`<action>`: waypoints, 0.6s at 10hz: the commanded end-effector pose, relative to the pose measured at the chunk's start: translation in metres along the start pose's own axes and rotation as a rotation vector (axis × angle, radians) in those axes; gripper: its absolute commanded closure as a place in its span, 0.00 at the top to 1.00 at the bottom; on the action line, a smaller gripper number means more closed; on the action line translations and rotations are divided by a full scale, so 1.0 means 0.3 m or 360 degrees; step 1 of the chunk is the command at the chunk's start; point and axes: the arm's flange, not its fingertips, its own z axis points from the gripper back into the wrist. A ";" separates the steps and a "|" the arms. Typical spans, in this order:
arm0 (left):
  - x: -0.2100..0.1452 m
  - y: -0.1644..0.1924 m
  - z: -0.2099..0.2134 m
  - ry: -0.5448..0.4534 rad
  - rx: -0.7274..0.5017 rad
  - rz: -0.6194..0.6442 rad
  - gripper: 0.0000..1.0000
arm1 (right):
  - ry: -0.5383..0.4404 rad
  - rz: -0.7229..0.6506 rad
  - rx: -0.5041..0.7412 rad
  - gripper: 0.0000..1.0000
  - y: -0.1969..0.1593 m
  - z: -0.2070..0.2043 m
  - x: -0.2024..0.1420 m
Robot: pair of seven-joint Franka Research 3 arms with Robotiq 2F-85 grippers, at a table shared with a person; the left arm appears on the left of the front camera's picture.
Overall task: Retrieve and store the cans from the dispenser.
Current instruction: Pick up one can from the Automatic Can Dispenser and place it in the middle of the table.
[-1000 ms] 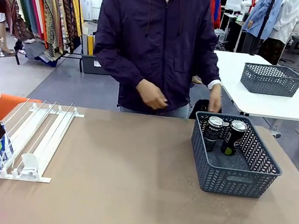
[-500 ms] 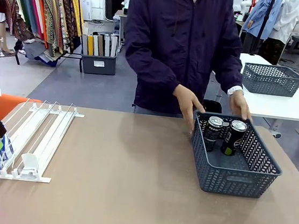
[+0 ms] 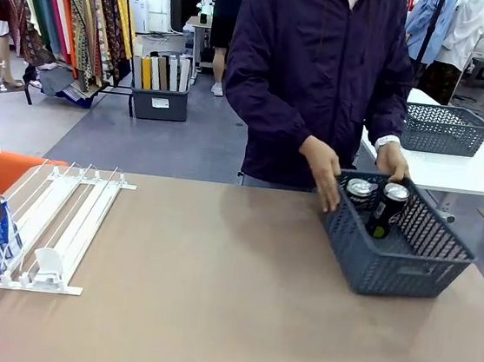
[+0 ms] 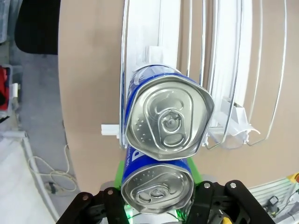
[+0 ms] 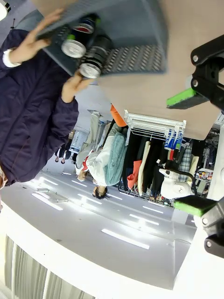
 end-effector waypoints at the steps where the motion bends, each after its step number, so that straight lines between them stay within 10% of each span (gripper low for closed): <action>1: -0.001 -0.001 0.002 -0.0025 0.0038 0.0028 0.00 | -0.0029 0.0004 0.0042 1.00 0.015 -0.005 0.010; 6: -0.052 -0.035 0.120 -0.0122 -0.0020 -0.0028 0.00 | -0.0029 0.0004 0.0042 1.00 0.015 -0.005 0.010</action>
